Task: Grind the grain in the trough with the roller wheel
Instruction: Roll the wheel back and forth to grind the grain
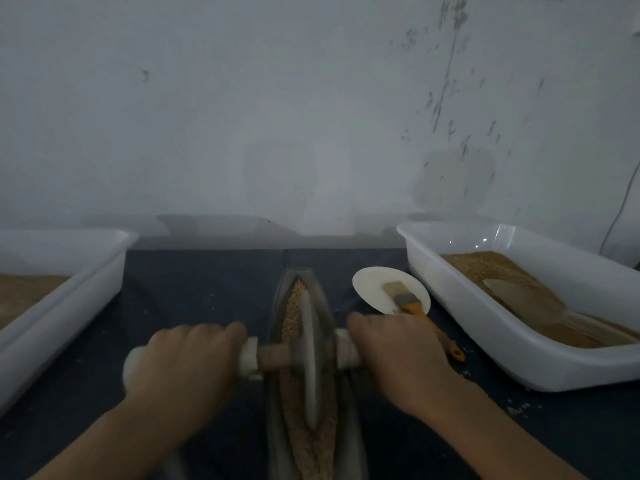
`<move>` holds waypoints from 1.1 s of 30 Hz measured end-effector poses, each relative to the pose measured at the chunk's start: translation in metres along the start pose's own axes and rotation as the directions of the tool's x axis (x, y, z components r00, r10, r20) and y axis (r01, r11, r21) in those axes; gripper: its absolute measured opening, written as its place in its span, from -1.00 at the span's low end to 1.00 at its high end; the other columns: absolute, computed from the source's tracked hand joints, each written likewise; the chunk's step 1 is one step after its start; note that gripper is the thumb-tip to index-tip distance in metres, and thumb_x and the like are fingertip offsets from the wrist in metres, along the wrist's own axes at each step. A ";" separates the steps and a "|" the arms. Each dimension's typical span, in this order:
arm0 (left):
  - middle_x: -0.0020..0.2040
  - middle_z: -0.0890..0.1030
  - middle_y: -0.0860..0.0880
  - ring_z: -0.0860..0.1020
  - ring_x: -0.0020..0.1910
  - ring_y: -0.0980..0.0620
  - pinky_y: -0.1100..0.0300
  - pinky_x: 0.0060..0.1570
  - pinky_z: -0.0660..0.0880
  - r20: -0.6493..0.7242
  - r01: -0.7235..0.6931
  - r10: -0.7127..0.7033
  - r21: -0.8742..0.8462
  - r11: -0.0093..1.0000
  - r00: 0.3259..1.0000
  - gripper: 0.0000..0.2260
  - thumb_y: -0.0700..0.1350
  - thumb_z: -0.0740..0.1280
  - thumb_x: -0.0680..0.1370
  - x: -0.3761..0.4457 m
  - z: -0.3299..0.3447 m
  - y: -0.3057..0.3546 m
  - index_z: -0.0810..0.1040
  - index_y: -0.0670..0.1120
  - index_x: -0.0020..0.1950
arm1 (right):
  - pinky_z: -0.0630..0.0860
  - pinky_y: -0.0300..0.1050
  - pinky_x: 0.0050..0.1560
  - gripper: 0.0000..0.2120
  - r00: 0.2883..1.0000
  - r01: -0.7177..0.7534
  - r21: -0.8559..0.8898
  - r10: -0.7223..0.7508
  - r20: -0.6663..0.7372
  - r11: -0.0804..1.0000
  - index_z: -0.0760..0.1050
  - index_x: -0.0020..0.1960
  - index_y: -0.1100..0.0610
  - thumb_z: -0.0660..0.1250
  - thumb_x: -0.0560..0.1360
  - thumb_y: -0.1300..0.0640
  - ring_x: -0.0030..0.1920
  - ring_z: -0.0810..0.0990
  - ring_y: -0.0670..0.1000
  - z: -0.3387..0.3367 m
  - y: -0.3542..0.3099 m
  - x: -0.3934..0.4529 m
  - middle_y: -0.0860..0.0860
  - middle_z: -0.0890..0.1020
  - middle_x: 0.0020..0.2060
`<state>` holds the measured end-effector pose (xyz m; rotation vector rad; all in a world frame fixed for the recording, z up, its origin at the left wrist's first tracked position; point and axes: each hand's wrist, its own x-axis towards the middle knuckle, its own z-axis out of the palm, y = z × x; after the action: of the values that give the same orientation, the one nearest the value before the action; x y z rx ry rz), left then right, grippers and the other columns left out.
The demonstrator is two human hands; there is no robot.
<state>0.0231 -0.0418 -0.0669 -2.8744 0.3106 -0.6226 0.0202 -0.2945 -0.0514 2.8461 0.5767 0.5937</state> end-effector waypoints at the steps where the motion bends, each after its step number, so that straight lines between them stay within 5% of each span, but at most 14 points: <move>1: -0.22 0.47 0.13 0.54 -0.19 0.08 0.15 -0.28 0.27 -0.006 0.021 -0.021 -0.007 1.000 1.000 -0.79 0.17 0.23 0.46 0.015 0.009 -0.002 0.22 0.15 -0.20 | 0.28 -0.16 -0.40 -0.77 1.000 0.002 -0.010 -0.002 -0.007 1.000 0.38 -0.13 0.02 0.44 0.37 0.10 -0.31 0.58 0.00 0.006 0.001 0.013 -0.03 0.60 -0.28; 7: -0.22 0.47 0.12 0.50 -0.22 0.04 0.15 -0.24 0.32 0.041 0.126 -0.121 -0.131 0.983 0.992 -0.92 0.10 0.25 0.50 0.054 0.024 -0.006 0.38 0.13 -0.12 | 0.28 -0.08 -0.34 -0.79 0.998 -0.026 -0.096 0.020 -0.062 0.995 0.40 0.03 0.09 0.38 0.46 0.14 -0.16 0.60 0.08 0.010 0.003 0.060 0.03 0.61 -0.13; 14: -0.25 0.37 0.10 0.55 -0.07 0.18 0.18 -0.23 0.28 0.100 0.003 -0.001 -0.021 1.000 0.995 -0.79 0.28 0.17 0.44 -0.023 -0.016 0.003 0.21 0.22 -0.18 | 0.30 -0.12 -0.32 -0.79 0.994 0.088 0.038 -0.090 0.064 0.995 0.39 -0.06 0.03 0.41 0.41 0.13 -0.22 0.58 0.03 -0.013 -0.003 -0.012 -0.01 0.60 -0.18; 18: -0.49 0.40 0.07 0.53 -0.51 0.06 0.20 -0.48 0.29 -0.080 -0.149 0.137 -0.162 0.976 0.987 -0.60 0.25 0.42 0.14 -0.033 -0.024 0.004 0.27 0.12 -0.31 | 0.31 -0.12 -0.31 -0.66 0.984 0.139 0.069 -0.145 0.098 0.988 0.29 -0.12 -0.02 0.47 0.33 0.08 -0.23 0.58 0.02 -0.014 0.002 -0.025 -0.06 0.58 -0.20; 21: -0.28 0.44 0.12 0.57 -0.19 0.11 0.14 -0.31 0.28 0.039 -0.024 0.025 -0.007 1.000 0.999 -0.72 0.27 0.26 0.39 -0.016 -0.016 0.003 0.24 0.15 -0.17 | 0.27 -0.17 -0.56 -0.54 0.990 0.138 0.025 -0.138 0.002 0.990 0.35 -0.28 0.00 0.61 0.02 0.09 -0.52 0.51 -0.06 0.000 0.007 -0.009 -0.07 0.52 -0.47; 25: -0.10 0.56 0.10 0.57 -0.11 0.04 0.14 -0.24 0.33 0.017 0.070 -0.071 0.049 0.996 0.997 -0.86 0.11 0.25 0.50 0.037 0.002 0.003 0.32 0.11 -0.09 | 0.22 -0.10 -0.42 -0.71 0.993 0.049 -0.043 -0.053 -0.108 0.998 0.38 -0.12 0.05 0.48 0.32 0.06 -0.33 0.60 0.07 0.024 0.018 0.042 0.01 0.61 -0.30; 27: -0.08 0.57 0.08 0.57 -0.10 0.01 0.13 -0.23 0.33 0.012 0.080 -0.080 0.021 0.997 0.997 -0.85 0.06 0.29 0.50 0.057 0.005 0.005 0.31 0.10 -0.10 | 0.21 -0.06 -0.34 -0.78 0.999 0.003 0.014 -0.002 -0.054 1.000 0.34 -0.02 0.05 0.36 0.46 0.04 -0.18 0.60 0.12 0.029 0.022 0.060 0.05 0.62 -0.16; 33: -0.09 0.53 0.10 0.55 -0.10 0.08 0.17 -0.20 0.35 0.033 0.022 -0.023 0.017 1.000 0.999 -0.84 0.09 0.26 0.49 0.010 -0.009 0.008 0.28 0.13 -0.08 | 0.40 -0.12 -0.31 -0.77 0.999 0.041 0.096 -0.042 -0.002 0.995 0.38 -0.10 -0.01 0.44 0.37 0.05 -0.24 0.60 0.00 0.009 0.010 0.008 -0.04 0.60 -0.23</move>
<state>0.0266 -0.0527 -0.0569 -2.8726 0.2674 -0.5773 0.0348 -0.3012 -0.0545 2.9150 0.6803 0.5738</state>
